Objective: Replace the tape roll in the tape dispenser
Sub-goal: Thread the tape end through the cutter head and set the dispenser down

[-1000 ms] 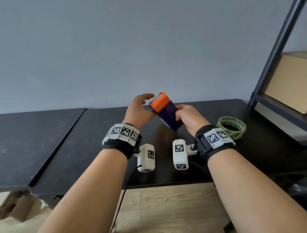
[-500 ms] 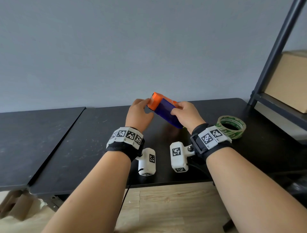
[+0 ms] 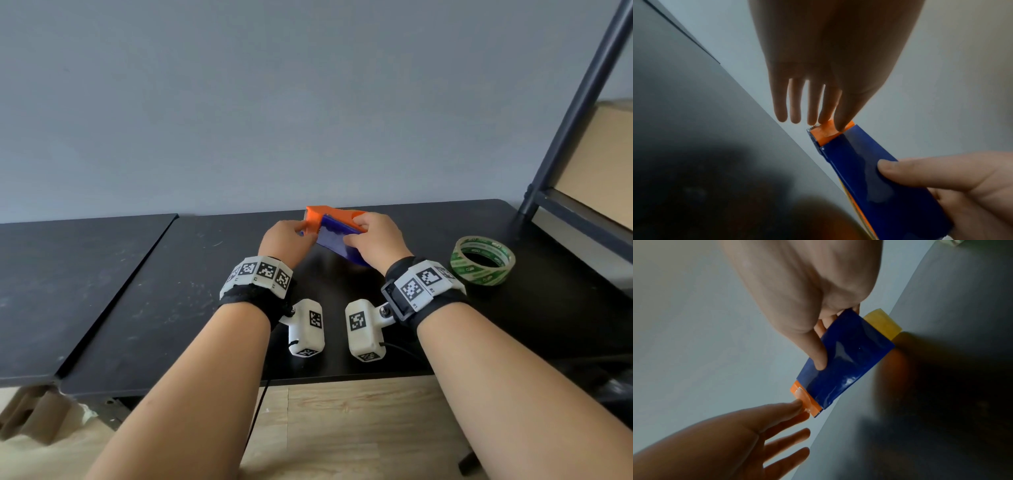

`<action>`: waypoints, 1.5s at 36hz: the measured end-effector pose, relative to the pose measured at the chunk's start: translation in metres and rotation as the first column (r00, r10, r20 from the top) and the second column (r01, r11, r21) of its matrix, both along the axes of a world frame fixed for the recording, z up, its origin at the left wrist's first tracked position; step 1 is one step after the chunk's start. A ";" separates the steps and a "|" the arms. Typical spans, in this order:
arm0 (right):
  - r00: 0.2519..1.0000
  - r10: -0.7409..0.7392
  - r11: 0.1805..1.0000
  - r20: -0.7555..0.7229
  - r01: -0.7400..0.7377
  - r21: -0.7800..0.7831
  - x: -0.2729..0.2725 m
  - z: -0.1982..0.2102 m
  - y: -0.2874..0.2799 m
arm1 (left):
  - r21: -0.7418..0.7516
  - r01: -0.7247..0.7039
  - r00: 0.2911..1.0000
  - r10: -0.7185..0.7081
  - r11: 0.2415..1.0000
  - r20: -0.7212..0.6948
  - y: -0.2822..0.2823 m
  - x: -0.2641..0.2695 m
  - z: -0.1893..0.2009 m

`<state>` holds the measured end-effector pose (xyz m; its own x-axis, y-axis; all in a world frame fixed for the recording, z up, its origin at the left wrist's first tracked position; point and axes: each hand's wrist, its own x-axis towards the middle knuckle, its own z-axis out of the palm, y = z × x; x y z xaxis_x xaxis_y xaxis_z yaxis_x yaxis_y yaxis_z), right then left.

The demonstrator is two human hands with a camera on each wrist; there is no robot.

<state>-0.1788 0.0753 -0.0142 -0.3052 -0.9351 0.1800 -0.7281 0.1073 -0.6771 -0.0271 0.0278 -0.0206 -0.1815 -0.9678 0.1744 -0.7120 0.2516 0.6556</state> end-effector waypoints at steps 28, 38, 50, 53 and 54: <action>0.994 -0.019 0.995 -0.112 0.029 0.094 0.009 -0.015 -0.030 | 0.289 0.097 0.943 -0.181 0.952 0.280 0.009 -0.006 0.002; 1.000 -0.006 0.999 -0.024 0.007 0.048 -0.003 -0.004 -0.016 | 0.252 0.006 0.963 -0.073 0.968 0.259 0.018 -0.003 0.012; 0.981 -0.194 0.981 -0.017 0.194 -0.029 -0.048 -0.001 0.022 | 0.143 0.050 0.996 -0.059 0.988 0.066 0.044 -0.043 0.021; 0.964 -0.256 0.967 -0.068 0.256 -0.010 -0.062 -0.001 0.030 | 0.107 0.034 0.997 -0.040 0.994 0.059 0.051 -0.058 0.024; 0.955 -0.282 0.959 -0.094 0.283 -0.003 -0.066 -0.001 0.032 | 0.094 0.008 0.998 -0.014 0.996 0.064 0.052 -0.062 0.025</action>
<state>-0.2452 0.1076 -0.0150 -0.5393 -0.8154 0.2103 -0.7265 0.3242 -0.6059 -0.0888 0.0801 0.0045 -0.2004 -0.9772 0.0706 -0.7513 0.1995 0.6291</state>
